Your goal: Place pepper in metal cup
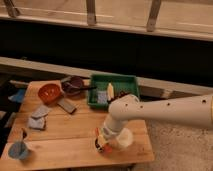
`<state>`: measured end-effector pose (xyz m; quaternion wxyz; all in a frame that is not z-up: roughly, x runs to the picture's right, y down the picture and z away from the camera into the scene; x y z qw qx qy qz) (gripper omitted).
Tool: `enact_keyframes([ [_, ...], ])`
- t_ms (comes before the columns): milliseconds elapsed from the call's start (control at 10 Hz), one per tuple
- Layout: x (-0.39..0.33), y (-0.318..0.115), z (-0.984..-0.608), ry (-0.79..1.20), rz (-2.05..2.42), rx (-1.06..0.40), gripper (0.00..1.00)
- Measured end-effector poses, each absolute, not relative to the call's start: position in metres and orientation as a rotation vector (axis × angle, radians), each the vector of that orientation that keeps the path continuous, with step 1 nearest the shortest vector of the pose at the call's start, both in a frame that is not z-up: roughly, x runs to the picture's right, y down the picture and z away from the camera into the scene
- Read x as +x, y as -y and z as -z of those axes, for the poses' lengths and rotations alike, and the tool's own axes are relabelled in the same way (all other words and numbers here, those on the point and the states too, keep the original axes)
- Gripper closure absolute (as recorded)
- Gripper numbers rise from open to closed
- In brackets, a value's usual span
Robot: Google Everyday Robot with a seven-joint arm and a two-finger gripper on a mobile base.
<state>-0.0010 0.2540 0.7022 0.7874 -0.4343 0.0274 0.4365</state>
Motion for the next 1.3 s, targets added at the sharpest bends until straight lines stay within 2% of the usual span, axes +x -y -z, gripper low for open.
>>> enact_keyframes([
  [100, -0.002, -0.253, -0.702, -0.053, -0.936, -0.934, 0.27],
  [200, -0.003, -0.251, -0.702, -0.049, -0.933, -0.932, 0.26],
  [900, -0.005, -0.227, -0.694, -0.035, -0.900, -0.867, 0.26],
  [1300, -0.002, -0.160, -0.691, -0.025, -0.908, -0.697, 0.26],
])
